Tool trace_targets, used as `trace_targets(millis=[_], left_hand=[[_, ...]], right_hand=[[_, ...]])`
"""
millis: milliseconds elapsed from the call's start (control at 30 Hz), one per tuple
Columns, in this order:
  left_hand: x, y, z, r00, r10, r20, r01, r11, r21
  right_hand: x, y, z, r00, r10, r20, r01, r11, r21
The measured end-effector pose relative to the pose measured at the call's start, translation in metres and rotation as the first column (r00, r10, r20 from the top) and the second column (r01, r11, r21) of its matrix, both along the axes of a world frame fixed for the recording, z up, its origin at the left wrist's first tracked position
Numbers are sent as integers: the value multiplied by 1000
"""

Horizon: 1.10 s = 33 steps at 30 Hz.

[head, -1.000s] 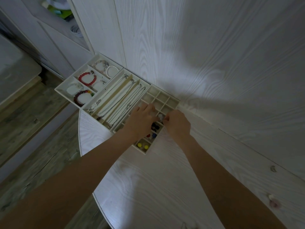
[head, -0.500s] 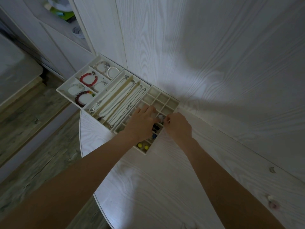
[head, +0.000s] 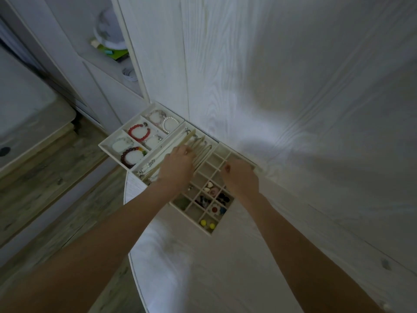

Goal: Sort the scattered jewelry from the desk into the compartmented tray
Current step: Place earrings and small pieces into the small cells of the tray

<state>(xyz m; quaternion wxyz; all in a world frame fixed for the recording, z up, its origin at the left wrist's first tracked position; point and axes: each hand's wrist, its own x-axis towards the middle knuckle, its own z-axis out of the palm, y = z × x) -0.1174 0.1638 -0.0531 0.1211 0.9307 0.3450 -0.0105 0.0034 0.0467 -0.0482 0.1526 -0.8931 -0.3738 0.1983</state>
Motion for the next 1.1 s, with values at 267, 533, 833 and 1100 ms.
trace_targets(millis=[267,533,833,1100], left_hand=[[10,54,7,996,21,-92,-24,999,-41],[7,70,-15,996,-2,-91,0,1000,-19],[5,74,-14,995,-36,-89,33,999,-38],[4,74,-10,994,-67,-87,64,997,-37]], right_hand=[[9,80,-20,991,102,83,-114,981,154],[19,112,-26,844,196,500,-315,935,165],[19,122,-19,742,377,554,-478,877,43],[28,136,-21,638,488,596,-452,864,-223]])
